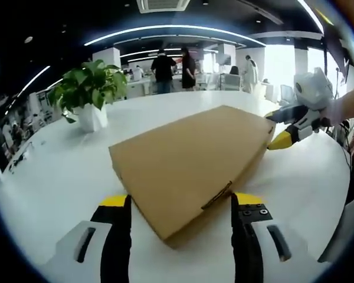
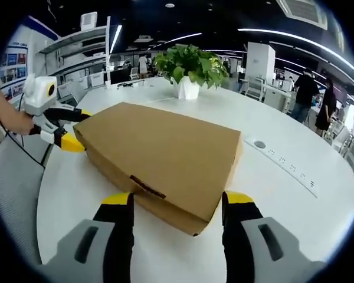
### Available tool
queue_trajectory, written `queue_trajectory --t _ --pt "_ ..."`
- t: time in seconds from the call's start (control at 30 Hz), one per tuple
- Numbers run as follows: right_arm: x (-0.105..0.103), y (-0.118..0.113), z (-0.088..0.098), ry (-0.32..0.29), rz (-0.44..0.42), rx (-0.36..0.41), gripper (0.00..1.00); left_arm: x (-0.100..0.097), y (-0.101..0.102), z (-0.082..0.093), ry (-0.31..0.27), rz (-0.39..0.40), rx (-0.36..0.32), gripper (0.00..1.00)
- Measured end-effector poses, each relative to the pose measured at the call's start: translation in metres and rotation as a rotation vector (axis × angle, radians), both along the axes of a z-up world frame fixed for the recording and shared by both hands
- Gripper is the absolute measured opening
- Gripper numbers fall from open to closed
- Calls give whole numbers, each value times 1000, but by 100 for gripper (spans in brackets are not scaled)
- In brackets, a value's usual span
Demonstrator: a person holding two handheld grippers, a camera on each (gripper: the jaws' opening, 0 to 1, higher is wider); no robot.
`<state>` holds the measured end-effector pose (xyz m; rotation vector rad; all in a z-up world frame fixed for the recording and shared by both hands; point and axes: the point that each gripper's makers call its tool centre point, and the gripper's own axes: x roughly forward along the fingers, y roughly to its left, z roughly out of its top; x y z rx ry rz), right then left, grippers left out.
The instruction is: Operate the shoe box by opening the lid, removing the specified soft item, and placing it in the target area until the item is outside and the box remains undamaged.
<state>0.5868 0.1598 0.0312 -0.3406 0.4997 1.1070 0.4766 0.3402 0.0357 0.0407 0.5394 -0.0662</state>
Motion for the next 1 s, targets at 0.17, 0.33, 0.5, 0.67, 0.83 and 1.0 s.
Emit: queue_trajectory --t 0.17,0.33,0.5,0.67,0.83,1.0 --pt "-1 2 0 4 -20 4 57 -1 1 0 9 -15 6 67" --pt "-3 3 0 6 -34 2 57 -1 3 0 21 -36 7 65" --pt "-9 2 1 18 -59 12 57 -1 5 0 35 -58 5 65" --pt "-16 0 1 15 -66 1 57 -2 7 -1 45 -87 6 65" --pt "-26 -5 0 -2 -57 -35 53 -5 9 0 54 -121 2 64" --pt "-36 -8 1 -4 -74 -33 50 -7 13 0 63 -161 0 64"
